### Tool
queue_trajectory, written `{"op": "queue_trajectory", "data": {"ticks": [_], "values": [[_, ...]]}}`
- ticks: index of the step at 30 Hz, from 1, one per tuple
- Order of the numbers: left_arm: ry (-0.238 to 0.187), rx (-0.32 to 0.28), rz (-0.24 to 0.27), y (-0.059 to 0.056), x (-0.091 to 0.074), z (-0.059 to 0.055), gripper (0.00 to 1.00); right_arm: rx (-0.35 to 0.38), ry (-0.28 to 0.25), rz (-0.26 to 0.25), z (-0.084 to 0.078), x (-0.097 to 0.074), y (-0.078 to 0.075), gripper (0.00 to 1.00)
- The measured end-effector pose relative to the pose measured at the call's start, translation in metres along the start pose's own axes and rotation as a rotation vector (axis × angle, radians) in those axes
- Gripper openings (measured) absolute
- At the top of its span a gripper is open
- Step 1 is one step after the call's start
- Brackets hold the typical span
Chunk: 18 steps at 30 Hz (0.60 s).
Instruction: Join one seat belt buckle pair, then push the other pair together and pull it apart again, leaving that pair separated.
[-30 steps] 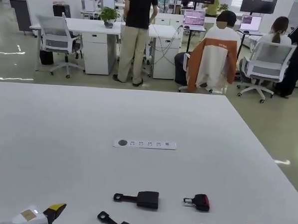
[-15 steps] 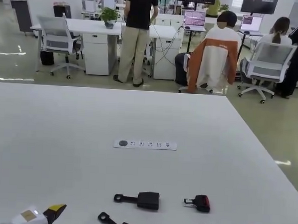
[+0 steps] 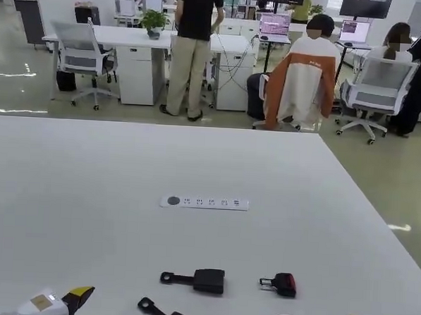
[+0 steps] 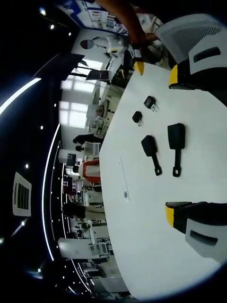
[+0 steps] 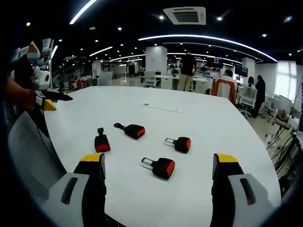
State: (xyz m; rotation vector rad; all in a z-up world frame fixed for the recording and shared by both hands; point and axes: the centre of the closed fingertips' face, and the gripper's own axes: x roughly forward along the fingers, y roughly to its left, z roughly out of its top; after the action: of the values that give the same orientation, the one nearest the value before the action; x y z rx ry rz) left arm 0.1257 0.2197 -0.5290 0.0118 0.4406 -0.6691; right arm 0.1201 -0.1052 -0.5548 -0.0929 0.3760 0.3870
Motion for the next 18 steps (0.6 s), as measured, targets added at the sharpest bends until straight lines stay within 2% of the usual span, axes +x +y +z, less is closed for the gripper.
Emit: {"op": "queue_trajectory", "data": {"ticks": [3,13,18], "values": [[0.001,-0.001,0.001,-0.0006,-0.0003,-0.0002,1.0,-0.001,0.001,-0.001,0.0007,-0.0004,-0.0003,0.93],[0.0,-0.007,0.006,0.0085,0.0015,-0.0077,1.0,-0.002,0.002,0.0,-0.0004,-0.0003,-0.0009,0.93],[-0.001,-0.009,0.006,0.0067,0.0012,-0.0075,1.0,-0.001,0.004,0.001,-0.0005,-0.0008,-0.0013,0.93]]}}
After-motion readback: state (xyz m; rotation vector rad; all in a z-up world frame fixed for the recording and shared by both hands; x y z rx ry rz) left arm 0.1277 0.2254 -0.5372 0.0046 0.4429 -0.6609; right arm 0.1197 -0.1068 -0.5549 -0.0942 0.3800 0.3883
